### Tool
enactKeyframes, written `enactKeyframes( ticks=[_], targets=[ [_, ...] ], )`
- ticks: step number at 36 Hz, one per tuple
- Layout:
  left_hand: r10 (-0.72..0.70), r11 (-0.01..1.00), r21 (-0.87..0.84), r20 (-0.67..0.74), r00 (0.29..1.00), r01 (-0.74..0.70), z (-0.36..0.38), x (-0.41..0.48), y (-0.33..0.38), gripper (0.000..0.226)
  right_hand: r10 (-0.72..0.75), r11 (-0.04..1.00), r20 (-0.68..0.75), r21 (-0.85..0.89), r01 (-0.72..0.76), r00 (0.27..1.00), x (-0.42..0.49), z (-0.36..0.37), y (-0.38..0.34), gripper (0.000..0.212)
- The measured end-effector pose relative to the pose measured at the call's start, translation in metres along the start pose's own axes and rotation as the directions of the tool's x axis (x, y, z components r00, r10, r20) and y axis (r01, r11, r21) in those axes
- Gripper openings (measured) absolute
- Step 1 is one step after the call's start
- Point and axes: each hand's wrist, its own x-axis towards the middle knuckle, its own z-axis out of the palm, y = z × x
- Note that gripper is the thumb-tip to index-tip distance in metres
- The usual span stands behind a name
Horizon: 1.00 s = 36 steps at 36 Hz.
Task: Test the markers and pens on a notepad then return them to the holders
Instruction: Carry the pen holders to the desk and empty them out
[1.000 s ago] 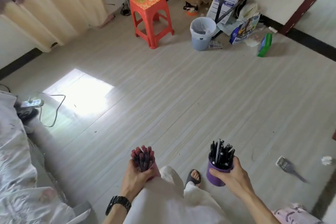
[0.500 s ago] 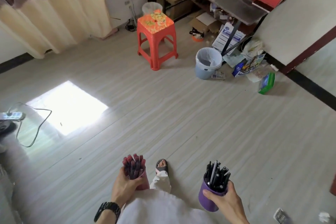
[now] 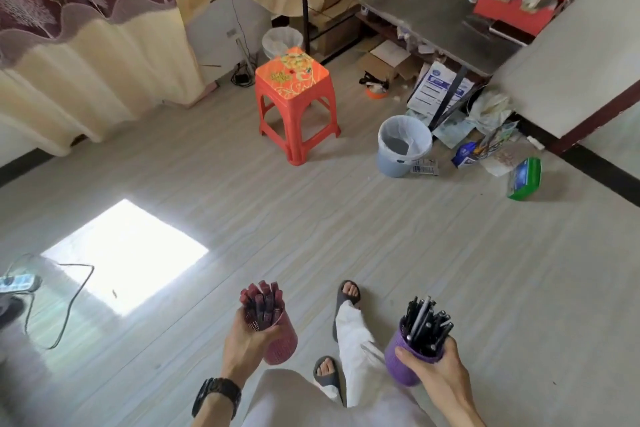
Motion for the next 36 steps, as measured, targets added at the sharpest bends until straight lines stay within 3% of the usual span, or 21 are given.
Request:
enactKeyframes(
  ticks=[8, 14, 18, 21, 31, 36],
  targets=[
    [-0.100, 0.993, 0.055, -0.030, 0.995, 0.101, 0.009, 0.066, 0.041, 0.062, -0.031, 0.998, 0.030, -0.046, 0.032, 0.999, 0.086, 0.013, -0.091, 0.067],
    [-0.118, 0.990, 0.074, -0.053, 0.992, 0.122, 0.010, 0.121, 0.095, 0.071, -0.122, 0.980, 0.120, -0.144, 0.139, 0.985, 0.147, 0.015, -0.181, 0.065],
    [-0.073, 0.995, 0.065, -0.107, 0.992, 0.080, 0.016, 0.159, 0.136, 0.046, -0.185, 0.955, 0.187, -0.195, 0.221, 0.965, 0.182, 0.017, -0.238, 0.068],
    [-0.061, 0.997, 0.030, -0.109, 0.992, 0.064, 0.021, 0.188, 0.172, 0.045, -0.212, 0.952, 0.190, -0.180, 0.246, 0.959, 0.203, 0.022, -0.279, 0.071],
    [-0.051, 0.998, 0.025, 0.028, 0.998, 0.050, 0.022, 0.314, 0.257, 0.062, -0.105, 0.982, 0.148, -0.141, 0.126, 0.983, 0.260, 0.055, -0.355, 0.071],
    [0.000, 0.998, 0.065, 0.068, 0.998, -0.004, 0.011, 0.381, 0.307, 0.055, -0.021, 0.995, 0.077, -0.093, 0.028, 0.997, 0.271, 0.062, -0.382, 0.076]
  ],
)
